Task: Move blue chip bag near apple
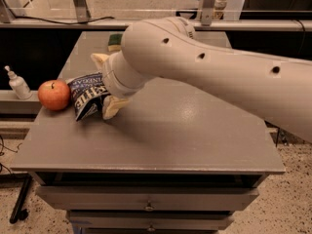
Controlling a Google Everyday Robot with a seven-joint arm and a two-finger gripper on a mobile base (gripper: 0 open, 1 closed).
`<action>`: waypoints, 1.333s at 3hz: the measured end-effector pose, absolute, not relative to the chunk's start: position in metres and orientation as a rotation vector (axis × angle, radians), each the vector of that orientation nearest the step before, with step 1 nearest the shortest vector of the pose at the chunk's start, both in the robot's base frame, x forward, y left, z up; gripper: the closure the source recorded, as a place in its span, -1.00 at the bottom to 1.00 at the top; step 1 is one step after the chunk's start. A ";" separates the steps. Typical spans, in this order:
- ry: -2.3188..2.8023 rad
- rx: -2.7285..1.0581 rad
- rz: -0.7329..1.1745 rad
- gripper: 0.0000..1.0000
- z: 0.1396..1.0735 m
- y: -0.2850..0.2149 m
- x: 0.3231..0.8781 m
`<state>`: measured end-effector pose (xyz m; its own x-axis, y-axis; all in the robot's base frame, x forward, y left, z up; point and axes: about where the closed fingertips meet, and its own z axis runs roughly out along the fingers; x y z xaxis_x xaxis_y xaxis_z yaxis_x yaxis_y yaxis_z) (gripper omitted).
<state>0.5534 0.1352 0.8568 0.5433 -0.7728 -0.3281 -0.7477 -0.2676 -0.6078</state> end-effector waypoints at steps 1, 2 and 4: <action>1.224 -2.040 -0.044 -1.00 0.861 0.135 0.553; 1.225 -2.040 -0.044 -1.00 0.862 0.135 0.553; 1.409 -1.749 -0.280 -1.00 0.967 -0.023 0.603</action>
Offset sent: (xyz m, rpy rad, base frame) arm 0.0603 -0.1649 0.0935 -0.0098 -0.0973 -0.2654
